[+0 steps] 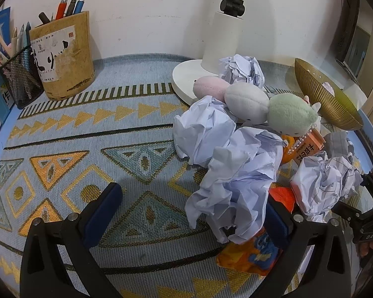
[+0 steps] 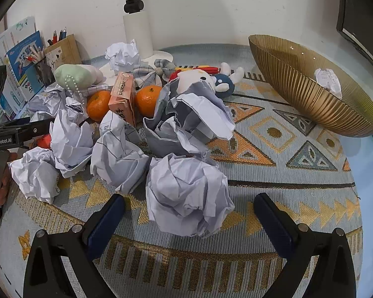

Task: Organize objects
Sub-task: 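Move both open tools back over crumpled paper balls in the pile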

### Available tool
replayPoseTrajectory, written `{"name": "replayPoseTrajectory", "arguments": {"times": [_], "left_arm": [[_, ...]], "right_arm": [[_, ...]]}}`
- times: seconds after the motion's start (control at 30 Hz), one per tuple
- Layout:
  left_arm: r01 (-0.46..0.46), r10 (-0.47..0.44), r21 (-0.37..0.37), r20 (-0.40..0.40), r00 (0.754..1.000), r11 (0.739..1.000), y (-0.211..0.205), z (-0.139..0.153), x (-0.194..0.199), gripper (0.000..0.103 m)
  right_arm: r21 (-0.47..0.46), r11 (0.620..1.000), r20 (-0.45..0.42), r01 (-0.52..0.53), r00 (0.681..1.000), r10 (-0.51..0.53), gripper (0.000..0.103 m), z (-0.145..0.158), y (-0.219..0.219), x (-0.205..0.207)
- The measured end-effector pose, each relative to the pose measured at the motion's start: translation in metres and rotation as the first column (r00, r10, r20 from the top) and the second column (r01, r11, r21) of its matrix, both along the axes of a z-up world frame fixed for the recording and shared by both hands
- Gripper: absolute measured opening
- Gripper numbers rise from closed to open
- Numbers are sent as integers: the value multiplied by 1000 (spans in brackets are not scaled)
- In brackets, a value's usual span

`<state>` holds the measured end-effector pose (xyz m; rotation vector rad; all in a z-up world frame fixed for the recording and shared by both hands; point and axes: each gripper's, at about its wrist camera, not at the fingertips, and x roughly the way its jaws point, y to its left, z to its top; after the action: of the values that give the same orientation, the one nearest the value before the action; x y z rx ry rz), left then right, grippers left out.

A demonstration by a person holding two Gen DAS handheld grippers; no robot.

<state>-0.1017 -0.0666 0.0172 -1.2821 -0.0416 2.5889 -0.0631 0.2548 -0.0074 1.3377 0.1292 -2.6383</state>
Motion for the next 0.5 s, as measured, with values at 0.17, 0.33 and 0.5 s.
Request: {"name": "replayPoseTrajectory", "arguments": {"times": [0.17, 0.33, 0.5], "left_arm": [[0, 0, 0, 0, 1000, 1000, 0, 0, 0, 103], [0, 0, 1, 0, 1000, 1000, 0, 0, 0, 103], [-11, 11, 12, -3, 1000, 1000, 0, 0, 0, 102]], "right_arm": [[4, 1000, -1, 1, 1000, -1, 103, 0, -1, 1], [4, 1000, 0, 0, 1000, 0, 103, 1, -1, 1], [5, 1000, -4, 1, 1000, -1, 101, 2, -1, 0]]}}
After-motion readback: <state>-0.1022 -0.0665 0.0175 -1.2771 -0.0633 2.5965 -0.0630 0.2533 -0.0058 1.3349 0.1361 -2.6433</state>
